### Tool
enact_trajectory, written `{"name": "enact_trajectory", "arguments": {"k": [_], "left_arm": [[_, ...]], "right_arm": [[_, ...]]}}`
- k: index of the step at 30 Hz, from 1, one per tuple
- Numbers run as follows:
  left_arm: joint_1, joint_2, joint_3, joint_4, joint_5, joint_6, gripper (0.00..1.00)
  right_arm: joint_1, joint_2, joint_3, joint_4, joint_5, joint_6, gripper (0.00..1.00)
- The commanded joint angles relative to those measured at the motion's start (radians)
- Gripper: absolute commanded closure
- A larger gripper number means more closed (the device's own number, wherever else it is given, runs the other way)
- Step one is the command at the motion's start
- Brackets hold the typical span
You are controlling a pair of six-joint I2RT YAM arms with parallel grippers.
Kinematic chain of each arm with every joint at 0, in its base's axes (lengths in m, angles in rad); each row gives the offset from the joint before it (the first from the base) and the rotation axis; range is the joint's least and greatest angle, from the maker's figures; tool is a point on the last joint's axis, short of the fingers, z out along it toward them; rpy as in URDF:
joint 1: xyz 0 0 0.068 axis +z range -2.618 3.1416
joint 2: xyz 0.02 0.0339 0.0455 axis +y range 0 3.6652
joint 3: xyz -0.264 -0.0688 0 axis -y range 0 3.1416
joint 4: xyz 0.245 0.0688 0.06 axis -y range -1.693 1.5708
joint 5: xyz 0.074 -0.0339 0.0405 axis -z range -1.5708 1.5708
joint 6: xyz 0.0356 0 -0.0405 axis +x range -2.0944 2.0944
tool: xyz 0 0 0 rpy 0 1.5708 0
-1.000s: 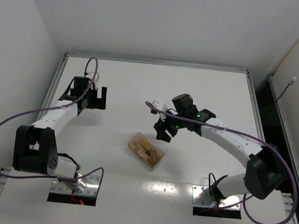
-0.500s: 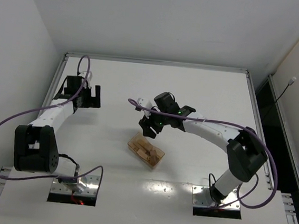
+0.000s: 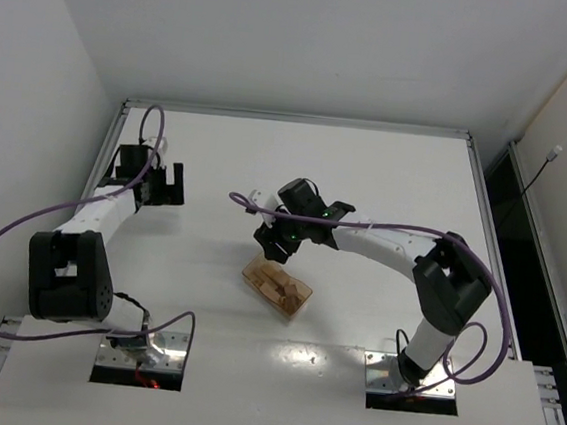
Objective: Build the wood block tower
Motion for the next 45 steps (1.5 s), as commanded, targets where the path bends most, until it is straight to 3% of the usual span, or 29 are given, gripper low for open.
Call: {"name": "enact_trajectory", "arguments": {"k": [1, 17, 23, 24, 25, 26, 30, 33, 38, 42, 45], "left_arm": [[0.014, 0.007, 0.022, 0.029, 0.018, 0.011, 0.00], [0.014, 0.056, 0.040, 0.029, 0.027, 0.002, 0.00], [0.014, 0.076, 0.050, 0.029, 0.027, 0.002, 0.00], [0.014, 0.076, 0.050, 0.039, 0.027, 0.002, 0.00], [0.014, 0.085, 0.050, 0.039, 0.027, 0.002, 0.00], [0.014, 0.085, 0.050, 0.039, 0.027, 0.002, 0.00], [0.014, 0.094, 0.059, 0.039, 0.027, 0.002, 0.00], [0.014, 0.094, 0.059, 0.039, 0.027, -0.008, 0.00], [0.014, 0.076, 0.048, 0.048, -0.006, -0.032, 0.00], [0.014, 0.067, 0.048, 0.048, -0.098, -0.090, 0.00], [0.014, 0.082, 0.093, -0.013, -0.112, -0.090, 0.00]], "right_arm": [[0.001, -0.010, -0.019, 0.039, 0.037, 0.017, 0.50], [0.001, 0.051, -0.037, -0.010, 0.017, -0.010, 0.62], [0.001, 0.082, -0.037, -0.039, 0.008, -0.020, 0.79], [0.001, 0.103, -0.026, -0.050, -0.003, -0.020, 0.89], [0.001, 0.103, -0.026, -0.050, -0.003, -0.020, 0.89], [0.001, 0.112, -0.017, -0.050, -0.003, -0.020, 1.00], [-0.008, 0.113, -0.017, -0.061, 0.015, -0.011, 1.00], [-0.008, 0.054, -0.026, -0.024, 0.110, 0.014, 1.00], [-0.008, -0.065, -0.022, 0.121, 0.509, 0.031, 1.00], [-0.008, -0.056, 0.064, 0.187, 0.814, -0.030, 1.00], [-0.008, -0.013, 0.076, 0.331, 0.975, -0.142, 1.00]]}}
